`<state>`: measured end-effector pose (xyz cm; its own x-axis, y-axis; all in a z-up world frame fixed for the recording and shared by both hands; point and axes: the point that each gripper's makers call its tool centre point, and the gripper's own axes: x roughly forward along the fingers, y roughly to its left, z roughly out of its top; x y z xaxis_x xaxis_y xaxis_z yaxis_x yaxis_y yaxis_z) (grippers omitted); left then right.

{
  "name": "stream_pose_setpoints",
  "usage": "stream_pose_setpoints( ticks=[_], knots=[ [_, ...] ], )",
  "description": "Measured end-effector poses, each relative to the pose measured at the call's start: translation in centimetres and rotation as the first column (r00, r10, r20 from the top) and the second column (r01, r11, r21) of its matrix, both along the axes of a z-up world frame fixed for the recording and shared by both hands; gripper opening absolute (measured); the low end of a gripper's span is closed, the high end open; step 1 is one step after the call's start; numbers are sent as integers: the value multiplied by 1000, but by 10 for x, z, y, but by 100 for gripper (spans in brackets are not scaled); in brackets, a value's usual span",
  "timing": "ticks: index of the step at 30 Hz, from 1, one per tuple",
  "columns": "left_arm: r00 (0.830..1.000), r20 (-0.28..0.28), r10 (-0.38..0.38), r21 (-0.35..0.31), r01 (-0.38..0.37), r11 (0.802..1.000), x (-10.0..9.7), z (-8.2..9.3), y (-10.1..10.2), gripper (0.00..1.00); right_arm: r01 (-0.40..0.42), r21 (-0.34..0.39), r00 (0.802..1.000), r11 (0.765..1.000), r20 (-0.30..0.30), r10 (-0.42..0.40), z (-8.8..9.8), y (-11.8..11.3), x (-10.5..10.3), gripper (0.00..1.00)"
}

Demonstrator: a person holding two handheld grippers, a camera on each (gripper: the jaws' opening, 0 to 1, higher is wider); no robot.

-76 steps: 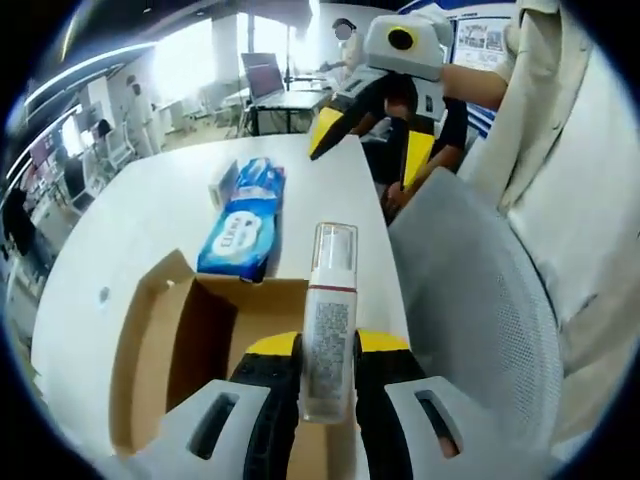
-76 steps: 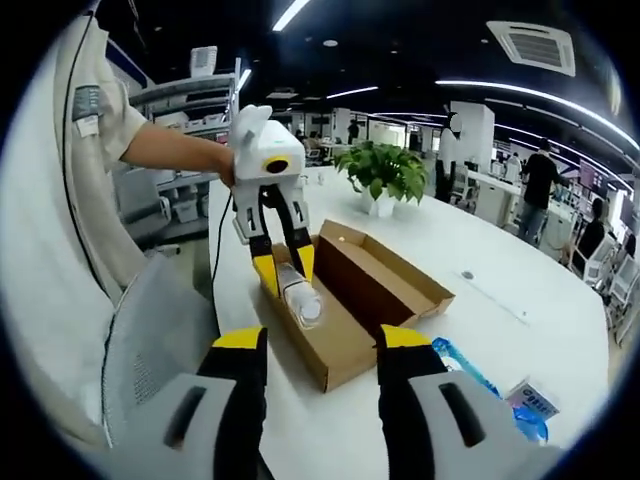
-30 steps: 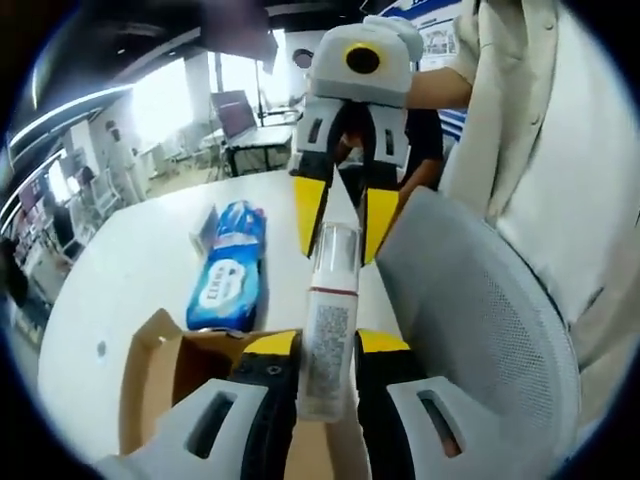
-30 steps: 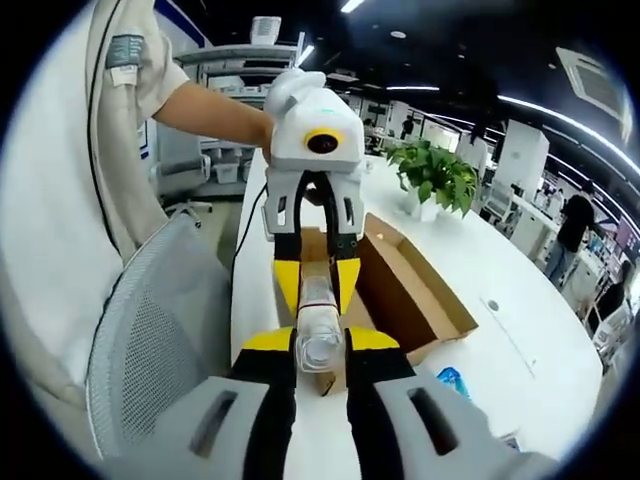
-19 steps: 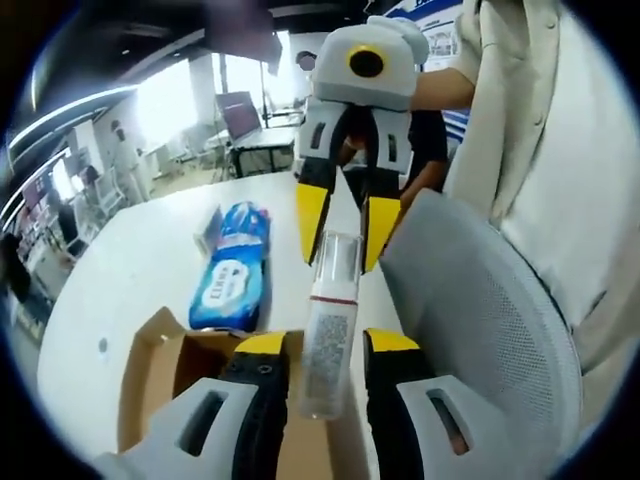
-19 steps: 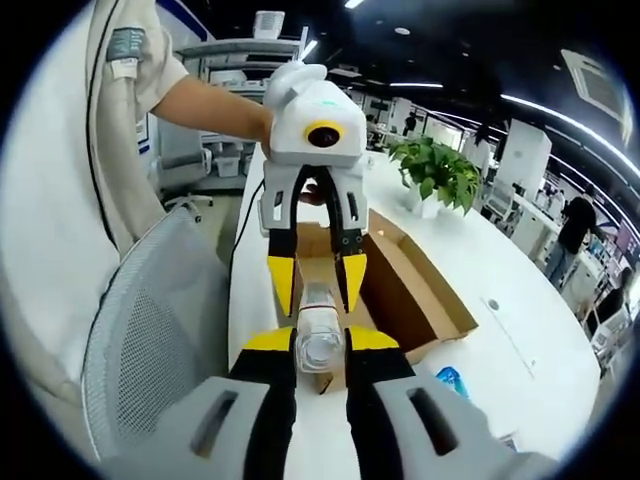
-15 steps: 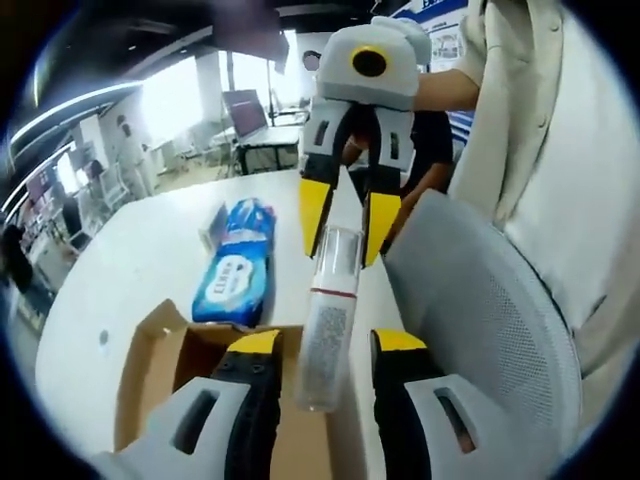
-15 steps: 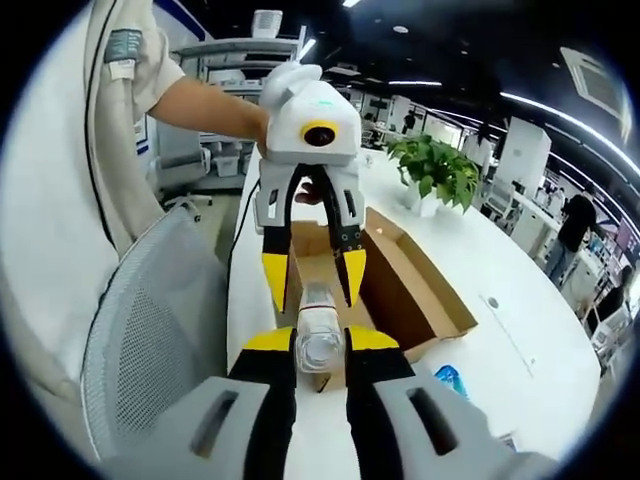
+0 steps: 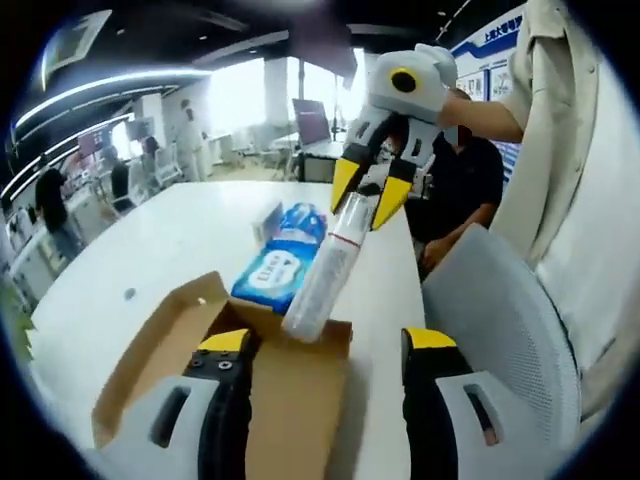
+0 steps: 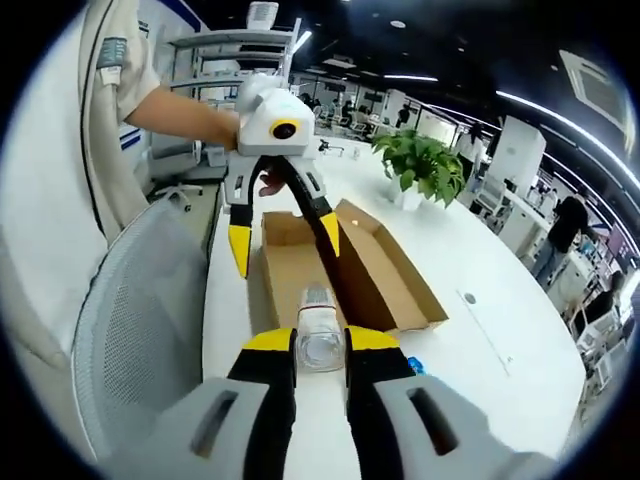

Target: Operate the shoe box by opening the lid, removing the specified soft item, and placing it in the target area until the item is outside and the box remains undamaged.

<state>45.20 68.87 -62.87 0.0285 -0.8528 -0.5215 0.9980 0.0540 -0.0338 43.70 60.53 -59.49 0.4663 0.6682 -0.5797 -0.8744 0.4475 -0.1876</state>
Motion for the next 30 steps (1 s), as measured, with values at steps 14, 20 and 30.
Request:
stream_pose_setpoints(
  ticks=[14, 20, 30],
  knots=[
    [982, 24, 187, -70, -185, 980, 20, 12, 19, 85, -1, -142, 1000, 990, 20, 4, 14, -45, 38, 15],
    [968, 32, 250, -78, -247, 966, 25, 13, 31, 92, -18, -207, 1000, 978, 5, 19, 16, -58, 57, 15],
    [944, 24, 329, -91, -325, 941, 25, 16, 50, 100, -36, -294, 999, 955, -41, 25, 12, -71, 79, 15]
  ],
)
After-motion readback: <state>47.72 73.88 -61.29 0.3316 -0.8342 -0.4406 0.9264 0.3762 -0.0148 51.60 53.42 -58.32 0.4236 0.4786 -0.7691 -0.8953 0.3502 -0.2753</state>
